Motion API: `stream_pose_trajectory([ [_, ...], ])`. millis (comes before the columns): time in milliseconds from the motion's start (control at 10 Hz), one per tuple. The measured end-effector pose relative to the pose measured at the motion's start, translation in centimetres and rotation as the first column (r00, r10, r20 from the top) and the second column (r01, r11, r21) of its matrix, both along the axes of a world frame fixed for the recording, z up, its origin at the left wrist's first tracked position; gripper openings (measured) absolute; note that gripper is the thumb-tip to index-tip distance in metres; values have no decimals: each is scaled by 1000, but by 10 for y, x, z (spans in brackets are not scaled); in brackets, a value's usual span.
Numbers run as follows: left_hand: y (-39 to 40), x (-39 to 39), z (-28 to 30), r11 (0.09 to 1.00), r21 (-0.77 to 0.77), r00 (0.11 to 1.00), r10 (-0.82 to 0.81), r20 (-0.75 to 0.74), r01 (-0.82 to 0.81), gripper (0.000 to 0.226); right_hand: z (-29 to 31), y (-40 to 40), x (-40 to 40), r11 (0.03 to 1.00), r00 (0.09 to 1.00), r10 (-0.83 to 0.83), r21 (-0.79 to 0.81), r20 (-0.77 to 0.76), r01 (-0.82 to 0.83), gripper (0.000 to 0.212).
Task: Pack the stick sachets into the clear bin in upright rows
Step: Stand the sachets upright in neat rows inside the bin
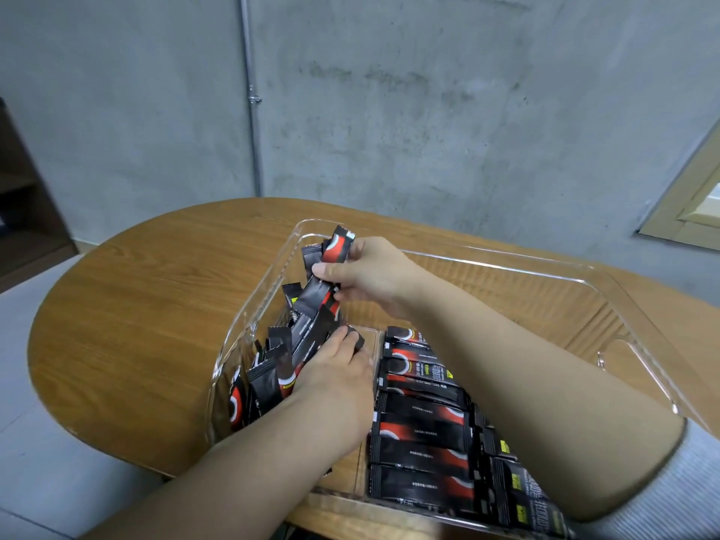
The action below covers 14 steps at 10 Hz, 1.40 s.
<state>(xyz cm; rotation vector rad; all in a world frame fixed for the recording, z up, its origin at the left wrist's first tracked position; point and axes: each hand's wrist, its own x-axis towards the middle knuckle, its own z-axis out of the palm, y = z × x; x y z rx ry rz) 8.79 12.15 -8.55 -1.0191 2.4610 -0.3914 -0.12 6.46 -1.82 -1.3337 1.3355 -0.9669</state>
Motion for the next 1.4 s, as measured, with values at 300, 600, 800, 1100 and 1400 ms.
stream_pose_trajectory([
  [300, 0, 3, -3, 1000, 18, 999, 2, -37, -2, 64, 9, 26, -32, 899, 965, -241, -350, 105, 262, 7],
  [600, -1, 4, -4, 1000, 28, 996, 6, -90, -3, 61, -5, 56, -76, 842, 879, -457, -252, 137, 478, 10],
  [800, 0, 4, -2, 1000, 23, 996, 2, -88, 0, 59, -20, 63, -77, 771, 811, -585, -303, 15, 561, 5],
  [1100, -1, 4, -4, 1000, 18, 996, 8, -90, -6, 63, -22, 65, -71, 732, 783, -570, -280, 249, 621, 11],
  [1400, 0, 4, -4, 1000, 11, 996, 7, -87, -6, 64, -14, 66, -68, 736, 736, -508, -218, 448, 641, 24],
])
